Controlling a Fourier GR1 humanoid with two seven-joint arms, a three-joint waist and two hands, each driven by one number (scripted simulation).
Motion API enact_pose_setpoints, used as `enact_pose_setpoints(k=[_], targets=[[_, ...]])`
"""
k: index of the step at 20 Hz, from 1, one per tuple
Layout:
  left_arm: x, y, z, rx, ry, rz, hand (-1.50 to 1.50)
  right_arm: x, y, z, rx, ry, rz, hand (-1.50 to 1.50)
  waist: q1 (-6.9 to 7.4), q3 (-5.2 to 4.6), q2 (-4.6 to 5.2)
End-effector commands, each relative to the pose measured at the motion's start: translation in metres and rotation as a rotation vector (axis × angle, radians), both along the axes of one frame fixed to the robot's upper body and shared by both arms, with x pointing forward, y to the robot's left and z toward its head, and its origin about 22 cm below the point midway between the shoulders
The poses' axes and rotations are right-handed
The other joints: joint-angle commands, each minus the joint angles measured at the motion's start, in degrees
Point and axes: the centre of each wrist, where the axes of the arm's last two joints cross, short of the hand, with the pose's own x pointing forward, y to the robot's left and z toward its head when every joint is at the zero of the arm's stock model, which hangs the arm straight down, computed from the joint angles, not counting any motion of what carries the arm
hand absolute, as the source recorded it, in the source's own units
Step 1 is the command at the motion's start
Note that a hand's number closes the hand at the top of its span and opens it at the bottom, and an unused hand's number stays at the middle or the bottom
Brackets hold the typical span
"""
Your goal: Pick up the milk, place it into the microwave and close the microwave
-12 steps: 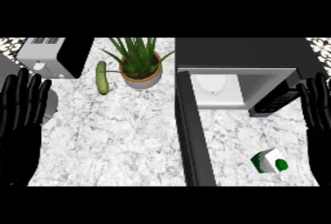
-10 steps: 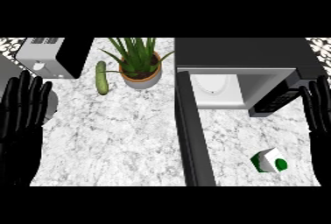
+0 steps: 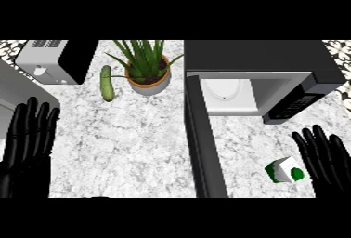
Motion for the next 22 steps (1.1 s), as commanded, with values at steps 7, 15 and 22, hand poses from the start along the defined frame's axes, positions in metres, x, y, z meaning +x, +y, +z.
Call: enact_pose_setpoints(k=[7,15,22], targets=[[-0.051,-0.017,-0.015,-0.042,0.040,0.005,-1.50,-0.054,0.005,0.008,0.015,0.013,0.015,-1.50,0.01,-0.05,0.01],[-0.085,-0.023,-0.021,-0.029,0.044,0.006,-1.50,-0.048,0.005,-0.038,-0.063,0.002,-0.184,-1.50,0.34,-0.03,-0.06],[-0.091,-0.015,-0.016,-0.024,0.036,0.019,-1.50,-0.022,0.002,-0.061,-0.093,-0.026,-0.296,-1.50,0.45,-0.02,0.16]])
